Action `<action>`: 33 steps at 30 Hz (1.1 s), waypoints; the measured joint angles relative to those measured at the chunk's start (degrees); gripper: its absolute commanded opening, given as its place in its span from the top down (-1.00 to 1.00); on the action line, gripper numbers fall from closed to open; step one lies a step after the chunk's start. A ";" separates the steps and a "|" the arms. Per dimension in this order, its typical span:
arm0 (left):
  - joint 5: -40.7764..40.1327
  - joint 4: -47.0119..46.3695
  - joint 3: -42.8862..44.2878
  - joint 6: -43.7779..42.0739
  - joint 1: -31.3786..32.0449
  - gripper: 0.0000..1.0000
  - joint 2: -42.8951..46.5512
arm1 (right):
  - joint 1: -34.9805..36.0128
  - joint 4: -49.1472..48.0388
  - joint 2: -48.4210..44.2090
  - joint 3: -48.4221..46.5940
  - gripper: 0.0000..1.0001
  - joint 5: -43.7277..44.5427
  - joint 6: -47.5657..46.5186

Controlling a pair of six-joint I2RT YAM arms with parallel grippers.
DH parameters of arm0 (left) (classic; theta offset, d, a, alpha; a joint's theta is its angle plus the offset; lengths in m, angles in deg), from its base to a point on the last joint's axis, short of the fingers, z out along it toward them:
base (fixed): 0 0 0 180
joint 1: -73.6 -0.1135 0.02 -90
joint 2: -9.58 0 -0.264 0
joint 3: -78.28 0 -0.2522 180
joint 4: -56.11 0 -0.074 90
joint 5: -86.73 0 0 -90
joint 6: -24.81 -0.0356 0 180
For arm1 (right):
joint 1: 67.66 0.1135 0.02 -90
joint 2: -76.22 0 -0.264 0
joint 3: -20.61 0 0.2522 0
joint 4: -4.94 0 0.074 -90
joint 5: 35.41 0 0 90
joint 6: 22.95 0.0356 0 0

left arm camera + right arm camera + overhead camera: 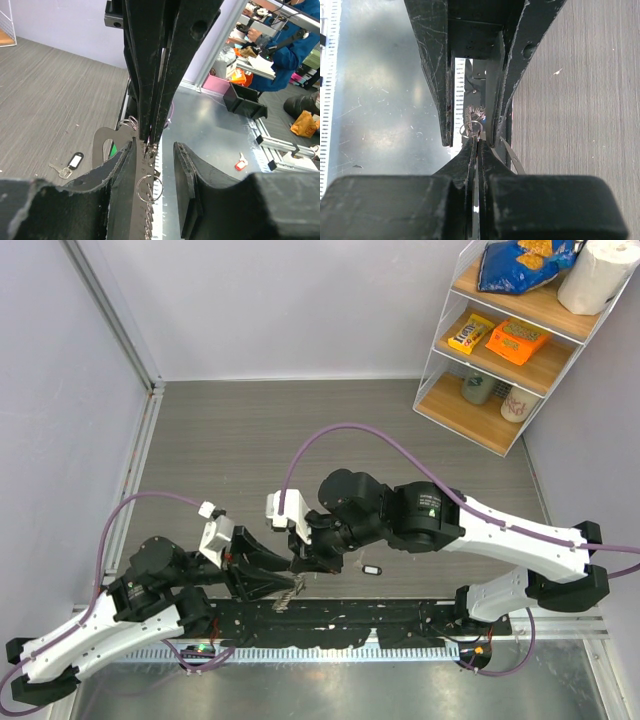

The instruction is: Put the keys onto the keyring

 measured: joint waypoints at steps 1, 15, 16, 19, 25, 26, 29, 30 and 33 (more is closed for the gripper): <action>0.31 0.00 0.00 -0.02 0.00 0.25 -0.04 | -0.04 -0.02 0.00 -0.20 0.90 0.02 0.07; 0.50 0.28 0.00 -0.50 0.00 1.00 -0.13 | -0.24 -0.28 -0.04 -0.28 0.89 -0.96 0.52; 0.52 0.28 0.00 -0.48 0.00 1.00 -0.13 | -0.24 -0.28 -0.04 -0.28 0.89 -1.09 0.52; 0.55 0.22 0.00 -0.48 0.00 1.00 -0.07 | -0.24 -0.31 -0.13 -0.28 0.90 -1.27 0.52; 0.81 -0.02 -0.07 -0.50 0.00 1.00 0.22 | -0.24 -0.85 -0.31 0.13 0.62 -2.16 0.52; 0.79 -0.07 -0.22 -0.50 0.00 1.00 0.39 | -0.26 -1.18 -0.46 0.44 0.50 -2.27 0.55; 0.83 -0.44 -0.72 -0.52 0.00 1.00 0.92 | -0.28 -2.38 -1.36 1.68 0.22 -2.62 0.92; 0.81 -0.50 -0.87 -0.52 0.00 1.00 1.07 | -0.28 -2.95 -1.90 2.32 0.17 -2.64 1.03; 0.92 -1.42 -1.57 -0.55 0.00 1.00 1.66 | -0.28 -4.50 -4.85 4.63 -0.06 -2.45 1.40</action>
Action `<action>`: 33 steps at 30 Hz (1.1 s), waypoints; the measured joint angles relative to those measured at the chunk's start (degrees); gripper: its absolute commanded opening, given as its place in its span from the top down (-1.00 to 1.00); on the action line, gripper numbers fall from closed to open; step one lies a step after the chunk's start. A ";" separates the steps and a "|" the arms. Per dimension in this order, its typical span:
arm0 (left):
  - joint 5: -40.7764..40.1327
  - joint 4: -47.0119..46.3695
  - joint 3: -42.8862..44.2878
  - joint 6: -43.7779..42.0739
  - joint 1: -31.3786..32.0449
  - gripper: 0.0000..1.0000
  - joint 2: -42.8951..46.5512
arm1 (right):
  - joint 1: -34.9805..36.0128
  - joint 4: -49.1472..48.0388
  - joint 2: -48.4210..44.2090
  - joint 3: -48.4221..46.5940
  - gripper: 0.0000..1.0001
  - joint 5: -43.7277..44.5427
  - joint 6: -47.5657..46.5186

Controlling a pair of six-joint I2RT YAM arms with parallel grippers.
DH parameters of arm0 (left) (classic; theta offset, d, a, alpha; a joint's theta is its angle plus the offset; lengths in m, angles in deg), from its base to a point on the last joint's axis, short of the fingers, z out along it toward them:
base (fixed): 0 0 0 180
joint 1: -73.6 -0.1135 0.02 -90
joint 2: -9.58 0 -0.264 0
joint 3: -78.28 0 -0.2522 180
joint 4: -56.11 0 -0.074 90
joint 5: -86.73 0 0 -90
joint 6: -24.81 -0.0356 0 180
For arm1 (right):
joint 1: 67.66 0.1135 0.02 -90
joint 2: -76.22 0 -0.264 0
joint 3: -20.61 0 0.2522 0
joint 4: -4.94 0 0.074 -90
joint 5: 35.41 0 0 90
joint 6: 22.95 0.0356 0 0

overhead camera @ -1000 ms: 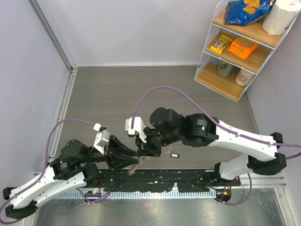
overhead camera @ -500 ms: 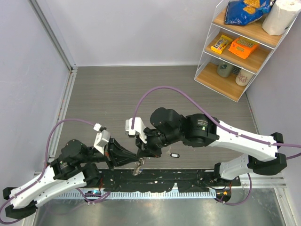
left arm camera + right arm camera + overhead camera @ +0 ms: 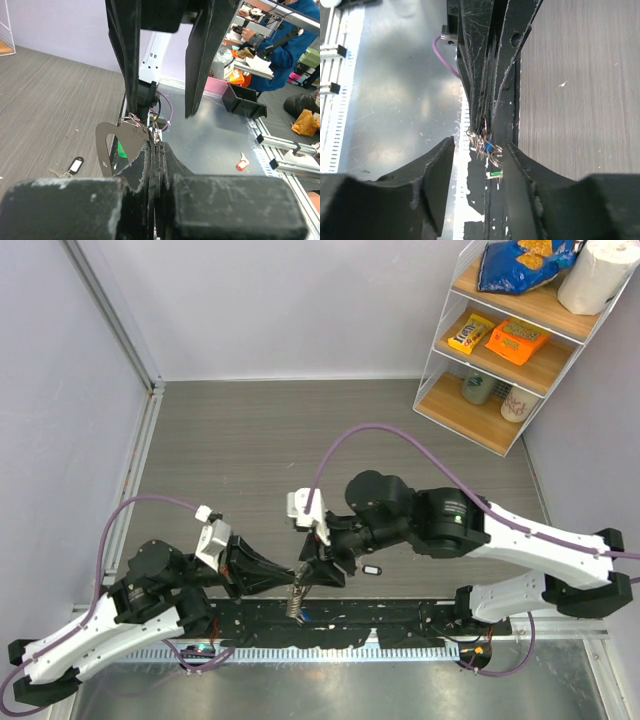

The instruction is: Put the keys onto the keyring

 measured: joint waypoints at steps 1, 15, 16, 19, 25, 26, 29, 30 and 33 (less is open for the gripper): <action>0.02 -0.42 -0.20 -0.02 0.00 1.00 0.22 | 0.00 -0.50 -1.11 0.70 -0.07 0.26 0.02; 2.05 -5.53 -2.23 -1.64 0.00 1.00 1.70 | -2.47 -8.76 -23.19 22.71 -0.19 19.43 6.80; 2.21 -5.68 -2.29 -1.75 0.00 1.00 1.79 | -2.99 -9.60 -23.96 25.16 -0.19 20.81 7.87; 2.54 -6.29 -2.40 -2.14 0.00 1.00 1.97 | -4.79 -10.67 -25.86 32.52 -0.17 23.65 11.37; 3.65 -6.88 -2.56 -3.61 0.00 1.00 2.23 | -10.38 -11.13 -26.25 43.85 -0.14 25.22 19.37; 4.00 -6.95 -2.62 -4.15 0.00 1.00 2.23 | -11.47 -11.23 -25.90 45.07 -0.13 25.20 20.57; 4.92 -7.28 -2.78 -5.20 0.00 1.00 2.25 | -13.92 -11.89 -23.74 47.47 -0.11 25.09 23.80; 5.27 -7.61 -2.91 -5.84 0.00 1.00 2.25 | -14.40 -12.35 -22.75 48.04 -0.10 24.94 24.55; 6.23 -8.09 -3.08 -6.86 0.00 1.00 2.47 | -14.99 -14.34 -18.51 49.44 -0.09 24.24 26.38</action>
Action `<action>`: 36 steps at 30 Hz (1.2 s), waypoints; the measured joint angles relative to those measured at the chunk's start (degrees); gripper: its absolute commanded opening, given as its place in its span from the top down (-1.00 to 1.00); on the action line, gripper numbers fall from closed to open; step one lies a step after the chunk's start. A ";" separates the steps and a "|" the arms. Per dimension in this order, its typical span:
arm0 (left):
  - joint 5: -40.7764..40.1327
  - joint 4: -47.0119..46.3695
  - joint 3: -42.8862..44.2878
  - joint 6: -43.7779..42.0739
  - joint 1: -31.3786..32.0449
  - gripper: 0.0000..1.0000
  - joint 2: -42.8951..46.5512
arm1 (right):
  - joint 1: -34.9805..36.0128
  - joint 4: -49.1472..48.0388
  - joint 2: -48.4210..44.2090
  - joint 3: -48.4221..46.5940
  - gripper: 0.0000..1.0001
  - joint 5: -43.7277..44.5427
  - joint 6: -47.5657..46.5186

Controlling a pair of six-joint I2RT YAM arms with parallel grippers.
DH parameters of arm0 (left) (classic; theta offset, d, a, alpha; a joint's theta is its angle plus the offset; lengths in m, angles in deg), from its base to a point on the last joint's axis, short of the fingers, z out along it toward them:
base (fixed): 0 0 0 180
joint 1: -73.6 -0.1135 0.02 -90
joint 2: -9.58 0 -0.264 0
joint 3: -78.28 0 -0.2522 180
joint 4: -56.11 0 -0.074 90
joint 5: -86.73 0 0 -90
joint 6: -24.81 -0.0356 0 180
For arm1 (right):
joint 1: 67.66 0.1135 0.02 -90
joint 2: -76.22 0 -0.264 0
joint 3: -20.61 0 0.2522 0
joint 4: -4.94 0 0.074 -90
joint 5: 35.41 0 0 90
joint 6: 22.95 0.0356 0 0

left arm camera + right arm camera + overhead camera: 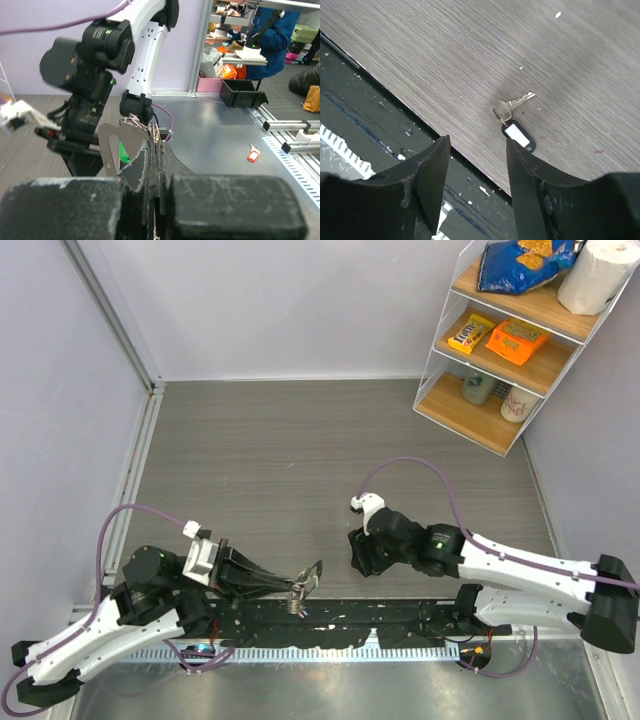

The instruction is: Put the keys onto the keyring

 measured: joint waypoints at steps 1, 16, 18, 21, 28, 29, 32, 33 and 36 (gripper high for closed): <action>0.35 -0.15 0.00 -0.44 0.00 1.00 0.04 | -0.13 -0.50 1.62 0.22 -0.09 -0.26 0.46; 3.28 -1.46 -0.85 -2.69 0.00 1.00 0.09 | -0.87 -6.23 14.45 1.62 0.01 -2.10 -3.06; 3.28 -1.51 -1.05 -2.86 0.00 1.00 0.09 | -0.92 -6.40 16.59 1.62 0.03 -2.10 -4.20; 3.30 -1.51 -1.16 -3.34 0.00 1.00 0.09 | -1.49 -6.45 18.97 1.60 0.10 -2.12 -5.75; 3.28 -1.46 -1.16 -3.91 0.00 1.00 0.31 | -2.25 -7.02 21.40 1.11 0.34 -2.14 -7.63; 3.28 -1.46 -1.16 -3.96 0.00 1.00 0.35 | -2.27 -7.08 21.66 1.11 0.38 -2.14 -7.78; 3.28 -1.44 -1.16 -4.00 0.00 1.00 0.37 | -2.27 -7.37 22.25 1.11 0.58 -2.29 -8.13; 3.28 -1.44 -1.16 -4.04 0.00 1.00 0.37 | -2.27 -7.41 22.36 1.11 0.69 -2.36 -8.28; 3.28 -1.42 -1.16 -4.15 0.00 1.00 0.37 | -2.27 -7.65 22.40 1.11 0.89 -2.54 -8.50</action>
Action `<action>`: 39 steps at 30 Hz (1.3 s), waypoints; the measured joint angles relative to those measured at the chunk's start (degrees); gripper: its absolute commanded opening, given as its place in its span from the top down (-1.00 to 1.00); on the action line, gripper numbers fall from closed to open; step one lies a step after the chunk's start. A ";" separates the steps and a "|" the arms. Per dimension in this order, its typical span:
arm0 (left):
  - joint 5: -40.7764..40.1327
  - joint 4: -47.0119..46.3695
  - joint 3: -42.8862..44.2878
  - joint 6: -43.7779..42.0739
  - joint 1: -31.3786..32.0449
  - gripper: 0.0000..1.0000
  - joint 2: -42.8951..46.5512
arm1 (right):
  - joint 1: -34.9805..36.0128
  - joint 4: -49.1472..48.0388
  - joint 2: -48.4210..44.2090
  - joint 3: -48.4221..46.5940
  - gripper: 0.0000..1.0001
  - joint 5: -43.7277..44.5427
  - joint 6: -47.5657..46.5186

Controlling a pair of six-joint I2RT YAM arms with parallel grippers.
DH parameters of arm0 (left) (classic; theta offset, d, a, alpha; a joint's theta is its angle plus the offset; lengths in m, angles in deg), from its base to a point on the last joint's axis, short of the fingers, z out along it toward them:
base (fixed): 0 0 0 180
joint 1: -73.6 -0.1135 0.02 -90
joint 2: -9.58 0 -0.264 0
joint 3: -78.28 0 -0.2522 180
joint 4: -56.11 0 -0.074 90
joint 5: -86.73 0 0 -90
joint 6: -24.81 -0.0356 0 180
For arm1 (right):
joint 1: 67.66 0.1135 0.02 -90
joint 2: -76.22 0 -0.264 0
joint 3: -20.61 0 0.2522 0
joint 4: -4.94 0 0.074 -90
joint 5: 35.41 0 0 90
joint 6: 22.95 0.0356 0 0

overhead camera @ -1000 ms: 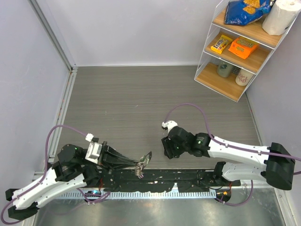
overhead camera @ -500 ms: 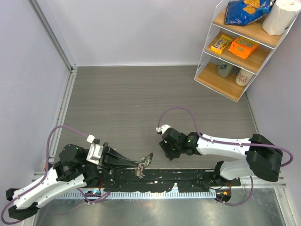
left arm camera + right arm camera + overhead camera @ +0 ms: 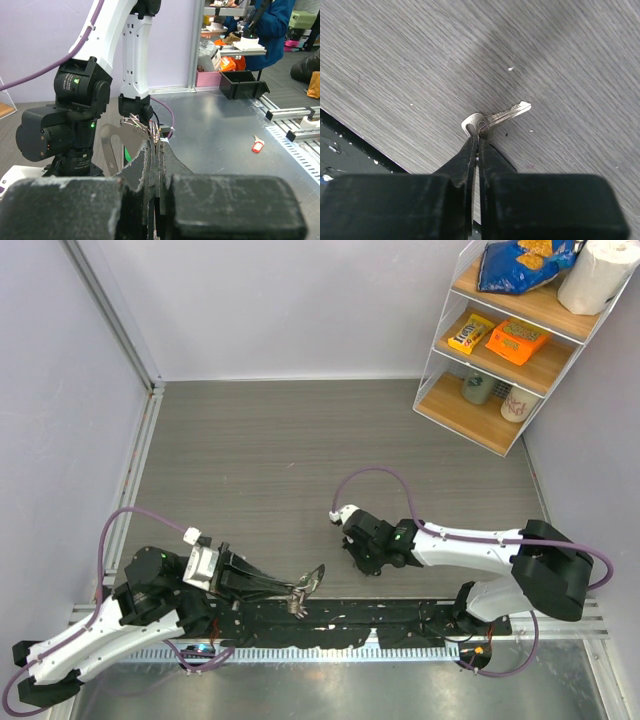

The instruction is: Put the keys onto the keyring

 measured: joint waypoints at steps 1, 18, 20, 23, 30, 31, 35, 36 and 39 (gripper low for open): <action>0.00 0.00 0.00 0.00 0.00 1.00 0.00 | 0.00 -0.04 0.00 0.00 0.89 0.02 -0.09; 3.56 -1.57 0.00 0.96 0.00 1.00 -0.35 | 0.42 12.24 -29.53 -15.32 0.89 -14.25 -8.46; 4.20 -2.10 0.00 1.03 0.00 1.00 -0.96 | 0.66 14.05 -30.51 -19.87 0.89 -18.12 -11.26; 5.16 -2.84 0.00 1.90 0.00 1.00 -1.77 | 1.38 16.81 -30.71 -25.07 0.89 -21.99 -15.15; 7.89 -8.52 0.00 5.92 0.00 1.00 -3.78 | 5.81 20.68 -28.02 -32.87 0.89 -24.30 -23.52; 8.15 -9.40 0.00 6.64 0.00 1.00 -4.04 | 6.97 21.14 -27.10 -34.25 0.89 -24.33 -24.79; 9.25 -13.00 0.00 9.73 0.00 1.00 -5.14 | 12.17 22.69 -23.67 -38.86 0.89 -23.78 -30.40; 9.49 -13.68 0.00 10.38 0.00 1.00 -5.31 | 12.85 22.86 -23.30 -39.32 0.89 -23.74 -31.43; 9.88 -15.74 0.00 12.41 0.00 1.00 -5.42 | 14.49 23.37 -22.95 -40.04 0.89 -23.58 -34.34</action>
